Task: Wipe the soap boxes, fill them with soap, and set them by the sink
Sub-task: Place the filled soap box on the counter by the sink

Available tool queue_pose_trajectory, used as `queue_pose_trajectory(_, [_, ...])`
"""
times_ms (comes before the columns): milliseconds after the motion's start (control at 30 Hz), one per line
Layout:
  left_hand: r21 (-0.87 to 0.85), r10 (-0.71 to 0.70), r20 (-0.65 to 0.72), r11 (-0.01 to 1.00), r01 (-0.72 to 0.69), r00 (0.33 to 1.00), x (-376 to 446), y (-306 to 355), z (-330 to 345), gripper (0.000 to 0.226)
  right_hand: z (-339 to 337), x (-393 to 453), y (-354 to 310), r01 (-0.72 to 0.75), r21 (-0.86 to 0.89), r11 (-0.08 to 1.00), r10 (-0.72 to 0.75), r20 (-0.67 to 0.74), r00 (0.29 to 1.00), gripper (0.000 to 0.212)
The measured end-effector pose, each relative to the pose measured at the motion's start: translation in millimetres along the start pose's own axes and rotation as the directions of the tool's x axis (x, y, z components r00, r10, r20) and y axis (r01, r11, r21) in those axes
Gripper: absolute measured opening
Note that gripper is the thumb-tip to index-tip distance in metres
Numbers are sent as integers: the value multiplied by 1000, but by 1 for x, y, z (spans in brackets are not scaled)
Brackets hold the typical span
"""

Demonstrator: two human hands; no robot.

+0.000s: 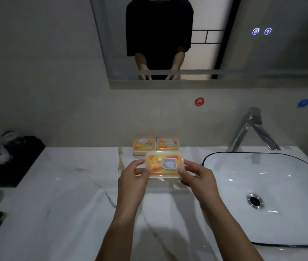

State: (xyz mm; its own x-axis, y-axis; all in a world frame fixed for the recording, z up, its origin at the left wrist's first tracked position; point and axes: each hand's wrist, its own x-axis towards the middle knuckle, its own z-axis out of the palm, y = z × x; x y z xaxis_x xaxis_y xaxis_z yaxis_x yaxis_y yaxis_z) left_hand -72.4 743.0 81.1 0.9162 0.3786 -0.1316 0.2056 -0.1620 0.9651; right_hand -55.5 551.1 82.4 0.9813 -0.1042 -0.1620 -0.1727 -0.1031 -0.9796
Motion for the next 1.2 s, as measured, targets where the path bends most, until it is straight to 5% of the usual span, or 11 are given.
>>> queue_pose_trajectory(333, [261,71,188,958,-120,980,77,-16,20,42,33,69,24,-51,-205,977,26,-126,992,26])
queue_pose_trajectory(833, [472,228,202,830,-298,953,212,-39,109,56,31,242,50,-187,-319,929,147,-148,978,29])
queue_pose_trajectory(1033, [699,310,271,588,-408,911,240,-59,122,50,30,257,67,-102,-474,875,98,-34,995,39])
queue_pose_trajectory(1200, [699,399,254,554,-453,881,242,-72,122,47,29,252,79,-36,-498,866,29,-21,999,53])
